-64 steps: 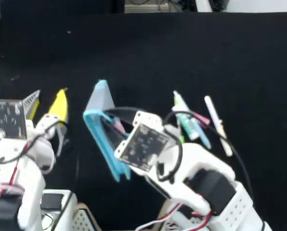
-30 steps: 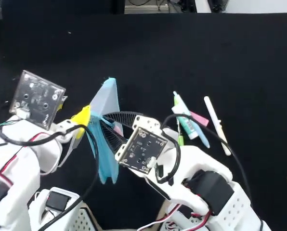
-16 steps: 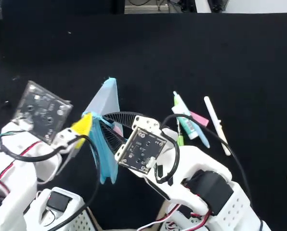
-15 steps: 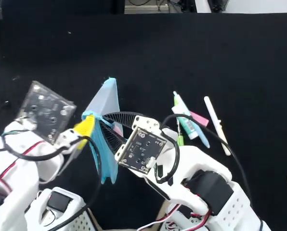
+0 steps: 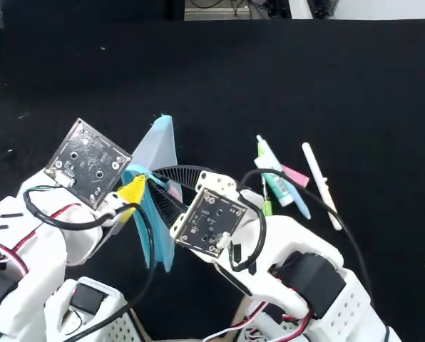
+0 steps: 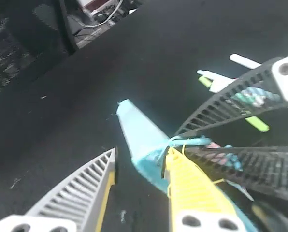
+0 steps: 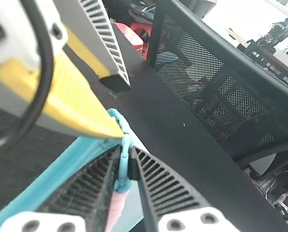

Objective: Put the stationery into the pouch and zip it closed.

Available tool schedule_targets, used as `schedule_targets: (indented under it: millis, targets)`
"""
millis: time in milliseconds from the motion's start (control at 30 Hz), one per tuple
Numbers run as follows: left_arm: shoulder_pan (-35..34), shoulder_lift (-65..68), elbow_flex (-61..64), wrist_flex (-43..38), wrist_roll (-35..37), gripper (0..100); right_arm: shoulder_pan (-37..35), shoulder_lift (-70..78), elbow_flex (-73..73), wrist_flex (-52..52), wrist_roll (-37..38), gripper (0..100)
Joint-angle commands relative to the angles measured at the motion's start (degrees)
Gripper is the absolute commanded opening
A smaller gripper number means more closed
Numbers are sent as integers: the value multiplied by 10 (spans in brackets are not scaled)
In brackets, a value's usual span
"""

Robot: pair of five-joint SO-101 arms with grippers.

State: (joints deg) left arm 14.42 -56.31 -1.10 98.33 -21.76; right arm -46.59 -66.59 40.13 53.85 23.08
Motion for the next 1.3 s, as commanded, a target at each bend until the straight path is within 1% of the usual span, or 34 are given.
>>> schedule_targets:
  millis: [0, 167, 333, 500, 700, 767, 833, 867, 933, 1000, 1100, 1267]
  targets:
    - [-50, 5, -1, -2, -16, 171, -2, 4, -1, 12, 3, 10]
    - [-54, 5, 0, -2, -17, 171, -2, 4, -2, 11, 3, 10]
    - [-53, 5, 36, -3, -17, 171, -2, 4, 0, 14, 3, 10]
    - [-53, -1, 87, -43, -17, 171, -4, 4, 0, 14, 3, 10]
    - [-52, -1, 92, -56, -16, 166, -2, 4, 0, 15, 3, 10]
    - [-52, -1, 91, -55, -16, 133, -2, 4, 0, 15, 3, 10]
    - [-52, -1, 91, -55, 2, 45, -2, 3, -5, 29, 3, 10]
    - [-52, -1, 91, -57, 12, 20, -2, 3, -13, 41, 3, 10]
    - [-52, -1, 95, -55, 32, 52, -1, 3, -33, 75, 3, 10]
    - [-52, -1, 95, -58, 51, 30, -1, 3, -60, 114, 3, 10]
    - [-52, -1, 90, -58, 71, 31, -1, 4, -97, 166, 3, 10]
    - [-53, -1, 89, -59, 108, 32, -1, 4, -109, 203, 3, 10]
